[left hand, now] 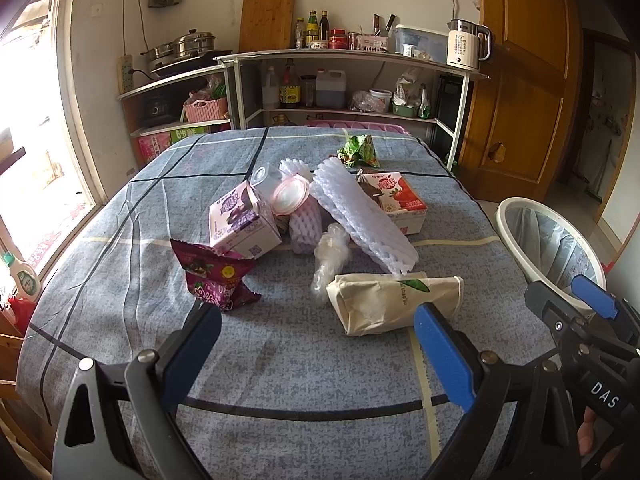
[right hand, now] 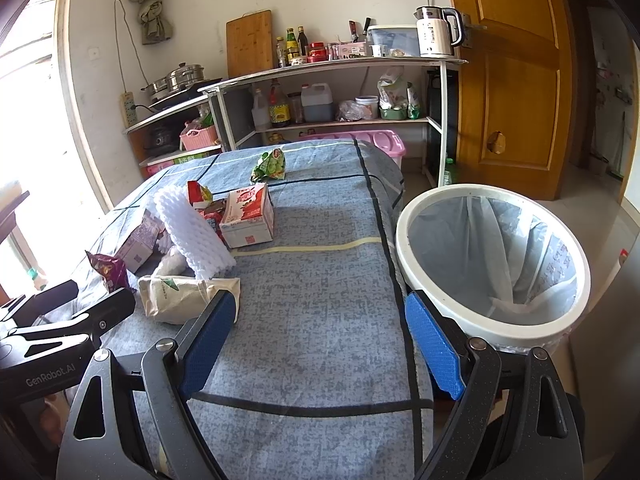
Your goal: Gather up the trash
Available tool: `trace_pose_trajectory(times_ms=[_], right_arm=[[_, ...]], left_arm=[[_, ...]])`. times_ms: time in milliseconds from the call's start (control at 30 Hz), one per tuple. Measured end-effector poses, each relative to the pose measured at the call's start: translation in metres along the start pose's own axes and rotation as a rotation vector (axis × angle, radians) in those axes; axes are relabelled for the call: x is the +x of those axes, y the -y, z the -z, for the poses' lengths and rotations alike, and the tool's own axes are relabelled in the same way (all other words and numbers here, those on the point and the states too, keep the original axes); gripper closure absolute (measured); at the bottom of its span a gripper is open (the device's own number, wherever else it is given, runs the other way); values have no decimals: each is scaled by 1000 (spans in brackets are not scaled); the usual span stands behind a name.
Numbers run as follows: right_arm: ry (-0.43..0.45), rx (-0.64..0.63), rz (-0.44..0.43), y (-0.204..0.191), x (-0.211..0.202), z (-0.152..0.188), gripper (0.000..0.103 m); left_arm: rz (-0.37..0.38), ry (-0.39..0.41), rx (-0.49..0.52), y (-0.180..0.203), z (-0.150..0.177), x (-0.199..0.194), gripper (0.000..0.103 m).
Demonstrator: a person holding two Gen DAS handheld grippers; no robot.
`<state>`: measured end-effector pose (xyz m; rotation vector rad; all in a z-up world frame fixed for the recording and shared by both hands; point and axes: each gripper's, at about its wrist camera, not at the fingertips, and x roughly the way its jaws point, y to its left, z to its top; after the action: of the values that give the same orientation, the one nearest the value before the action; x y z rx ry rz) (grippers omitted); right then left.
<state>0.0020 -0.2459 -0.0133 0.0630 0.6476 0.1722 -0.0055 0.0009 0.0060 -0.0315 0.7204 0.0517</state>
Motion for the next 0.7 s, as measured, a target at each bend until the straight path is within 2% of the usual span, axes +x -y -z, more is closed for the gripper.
trace_pose_trajectory(times_ms=[700], right_arm=[[-4,-1,1,1,1,0,16]], left_arm=[[7,-6,3,-1,1,2,5]])
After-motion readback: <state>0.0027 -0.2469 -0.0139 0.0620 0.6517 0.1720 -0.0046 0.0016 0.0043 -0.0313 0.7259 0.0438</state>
